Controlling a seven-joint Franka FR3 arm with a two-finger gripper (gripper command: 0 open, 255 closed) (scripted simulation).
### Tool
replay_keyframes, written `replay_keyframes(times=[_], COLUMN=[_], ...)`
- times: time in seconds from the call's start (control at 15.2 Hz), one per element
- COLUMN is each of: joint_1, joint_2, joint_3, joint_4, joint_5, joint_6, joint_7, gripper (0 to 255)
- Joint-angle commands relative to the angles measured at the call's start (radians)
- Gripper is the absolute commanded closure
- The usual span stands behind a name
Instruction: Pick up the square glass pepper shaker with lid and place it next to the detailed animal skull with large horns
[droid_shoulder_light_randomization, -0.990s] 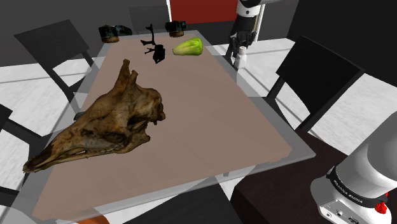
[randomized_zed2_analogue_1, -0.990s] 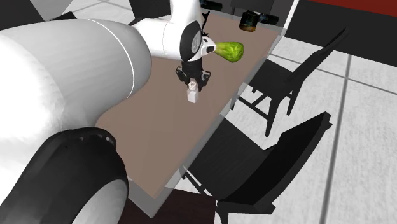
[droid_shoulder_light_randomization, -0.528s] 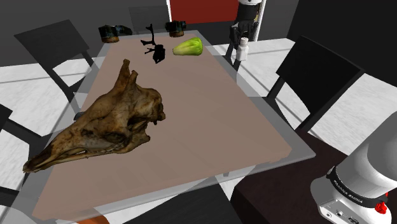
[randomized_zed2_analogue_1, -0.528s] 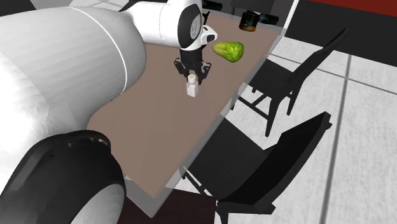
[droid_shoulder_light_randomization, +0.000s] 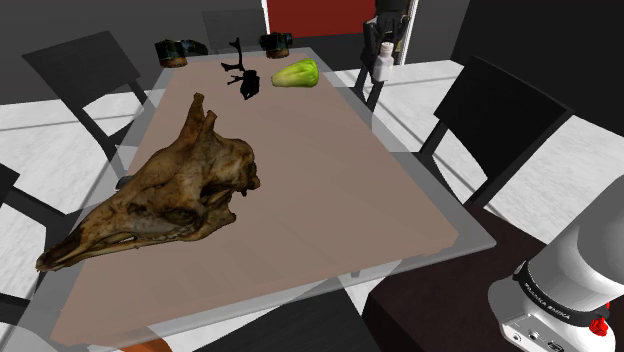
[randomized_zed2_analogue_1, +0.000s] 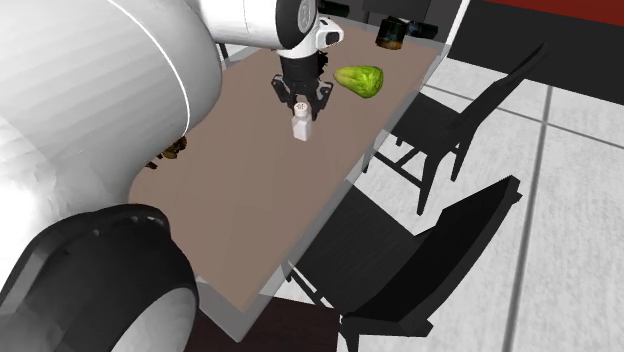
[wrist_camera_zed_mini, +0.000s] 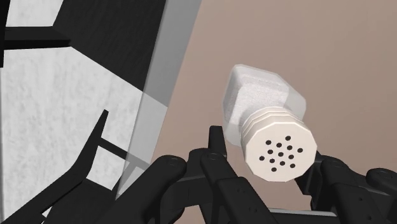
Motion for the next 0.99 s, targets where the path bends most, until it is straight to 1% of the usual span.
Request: replay_keyframes(times=[0.0,0.92], joint_1=[-0.001,-0.002], joint_2=[0.002,0.052], joint_3=[-0.001,-0.001], joint_4=[0.029,0.283], joint_5=[0.0,0.004], joint_6=[-0.027,-0.232], joint_7=[-0.002,-0.01], gripper=[255,255])
